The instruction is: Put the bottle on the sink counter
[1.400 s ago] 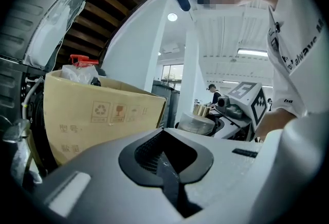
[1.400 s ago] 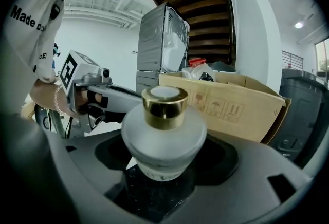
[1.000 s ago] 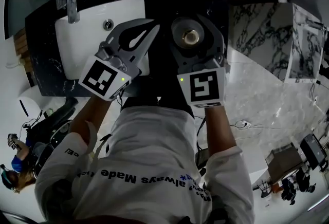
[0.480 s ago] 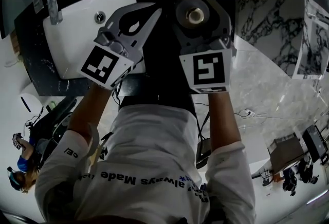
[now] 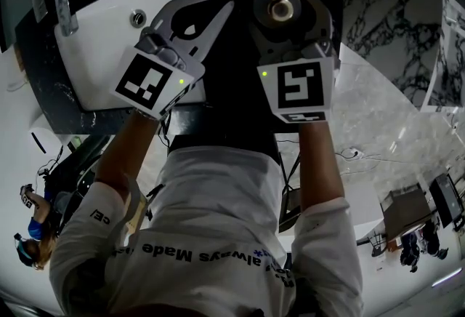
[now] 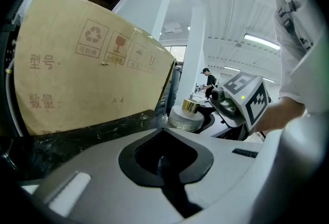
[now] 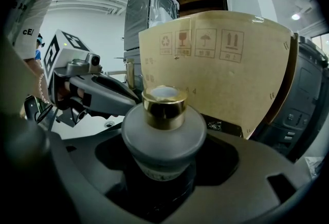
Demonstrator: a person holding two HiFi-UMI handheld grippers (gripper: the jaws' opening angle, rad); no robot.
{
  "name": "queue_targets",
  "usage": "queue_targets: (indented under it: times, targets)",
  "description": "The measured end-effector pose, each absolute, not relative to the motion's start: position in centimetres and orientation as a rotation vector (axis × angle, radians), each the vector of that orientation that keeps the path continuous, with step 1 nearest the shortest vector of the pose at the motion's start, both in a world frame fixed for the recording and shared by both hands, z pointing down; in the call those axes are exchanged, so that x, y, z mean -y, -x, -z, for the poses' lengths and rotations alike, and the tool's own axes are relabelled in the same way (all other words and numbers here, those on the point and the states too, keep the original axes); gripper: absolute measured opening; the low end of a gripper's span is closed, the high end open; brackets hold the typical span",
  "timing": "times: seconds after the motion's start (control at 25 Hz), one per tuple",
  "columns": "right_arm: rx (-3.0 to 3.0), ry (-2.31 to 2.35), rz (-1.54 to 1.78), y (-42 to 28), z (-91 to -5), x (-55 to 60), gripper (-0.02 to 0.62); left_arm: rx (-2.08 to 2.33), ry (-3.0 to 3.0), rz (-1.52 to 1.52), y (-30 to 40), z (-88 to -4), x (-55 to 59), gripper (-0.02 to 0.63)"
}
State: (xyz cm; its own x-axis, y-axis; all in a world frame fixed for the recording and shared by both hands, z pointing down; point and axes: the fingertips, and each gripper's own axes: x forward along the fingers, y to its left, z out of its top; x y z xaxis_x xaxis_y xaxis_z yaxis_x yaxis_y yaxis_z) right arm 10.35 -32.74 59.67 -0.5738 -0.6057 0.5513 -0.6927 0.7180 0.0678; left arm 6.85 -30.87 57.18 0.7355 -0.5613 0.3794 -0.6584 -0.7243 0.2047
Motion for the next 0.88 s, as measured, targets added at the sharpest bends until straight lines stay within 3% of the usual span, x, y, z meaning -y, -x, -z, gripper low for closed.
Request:
queue_targets:
  times: [0.88]
  targets:
    - [2.335, -0.970, -0.250, -10.9, -63.0, 32.3, 0.336, 0.912, -2.586, -0.448, -7.6, -60.1, 30.3, 0.003]
